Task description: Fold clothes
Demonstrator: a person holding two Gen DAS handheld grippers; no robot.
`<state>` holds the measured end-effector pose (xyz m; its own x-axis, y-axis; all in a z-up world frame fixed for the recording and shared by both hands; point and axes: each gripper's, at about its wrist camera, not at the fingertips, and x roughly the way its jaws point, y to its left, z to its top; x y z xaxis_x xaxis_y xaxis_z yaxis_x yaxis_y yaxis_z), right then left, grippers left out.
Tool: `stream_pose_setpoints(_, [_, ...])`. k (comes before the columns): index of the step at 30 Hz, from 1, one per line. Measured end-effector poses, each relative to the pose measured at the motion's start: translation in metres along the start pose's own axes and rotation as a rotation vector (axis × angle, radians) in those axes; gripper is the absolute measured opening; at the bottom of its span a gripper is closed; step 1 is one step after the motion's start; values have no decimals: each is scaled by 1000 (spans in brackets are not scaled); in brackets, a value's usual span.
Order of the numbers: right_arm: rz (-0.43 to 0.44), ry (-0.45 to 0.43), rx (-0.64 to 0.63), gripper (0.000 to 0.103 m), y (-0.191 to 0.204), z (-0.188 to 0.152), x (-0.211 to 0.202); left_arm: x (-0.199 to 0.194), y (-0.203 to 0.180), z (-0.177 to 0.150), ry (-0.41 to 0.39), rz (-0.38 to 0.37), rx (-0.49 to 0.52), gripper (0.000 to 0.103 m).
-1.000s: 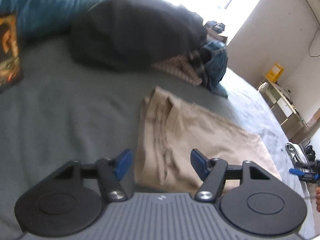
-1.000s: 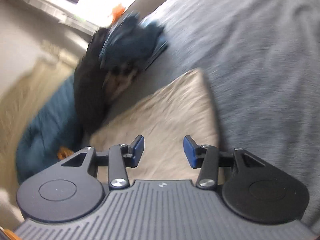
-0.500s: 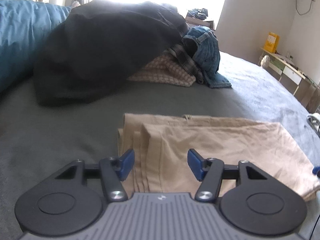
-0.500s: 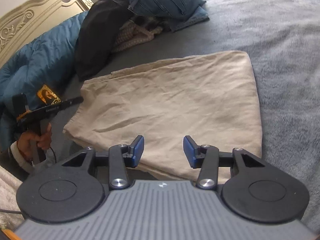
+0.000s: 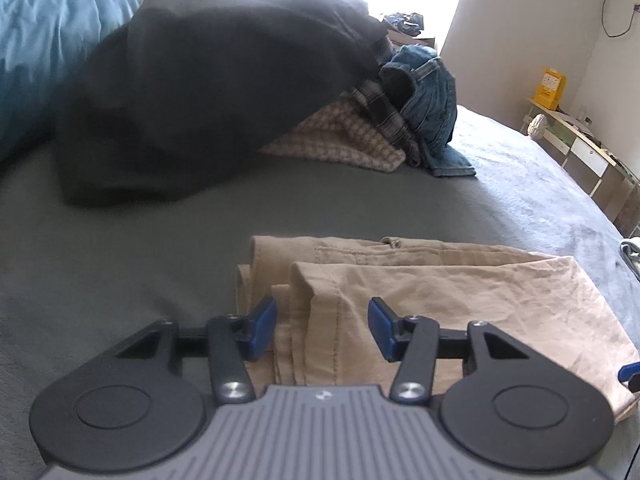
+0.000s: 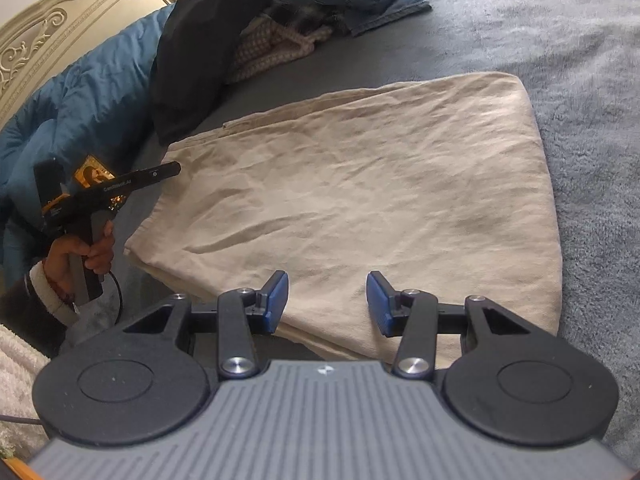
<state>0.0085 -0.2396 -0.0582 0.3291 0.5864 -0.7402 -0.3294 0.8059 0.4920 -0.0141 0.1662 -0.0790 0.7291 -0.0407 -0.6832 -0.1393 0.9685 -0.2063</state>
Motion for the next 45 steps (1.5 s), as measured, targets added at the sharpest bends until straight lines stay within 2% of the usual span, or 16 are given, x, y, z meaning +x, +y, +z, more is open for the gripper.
stream_pose_setpoints(9, [4,18,28,43,-7,1,8,6,12,1,14,-19,-62,42])
stream_pose_setpoints(12, [7,21,31,43,-8,2,9,4,15,3,26,-19,-86,44])
stream_pose_setpoints(16, [11,23,38,44,-10,2,10,0,18,4,28,-16,-92,53])
stream_pose_setpoints(23, [16,26,49,44,-12,2,13,8,17,5,23,-41,-85,50])
stream_pose_setpoints(25, [18,26,50,44,-12,2,13,8,18,5,13,-57,-95,44])
stream_pose_setpoints(32, [21,25,55,44,-13,2,14,8,24,2,-6,-83,-137,42])
stream_pose_setpoints(34, [21,26,57,45,-13,2,15,11,24,1,-3,-71,-140,30])
stream_pose_setpoints(36, [21,26,56,45,-13,2,14,10,22,0,-18,-81,-130,24])
stream_pose_setpoints(40, [21,25,56,45,-14,2,13,0,9,0,-82,-103,-47,21])
stream_pose_setpoints(45, [18,26,58,45,-13,3,13,-5,11,13,-130,-97,-47,21])
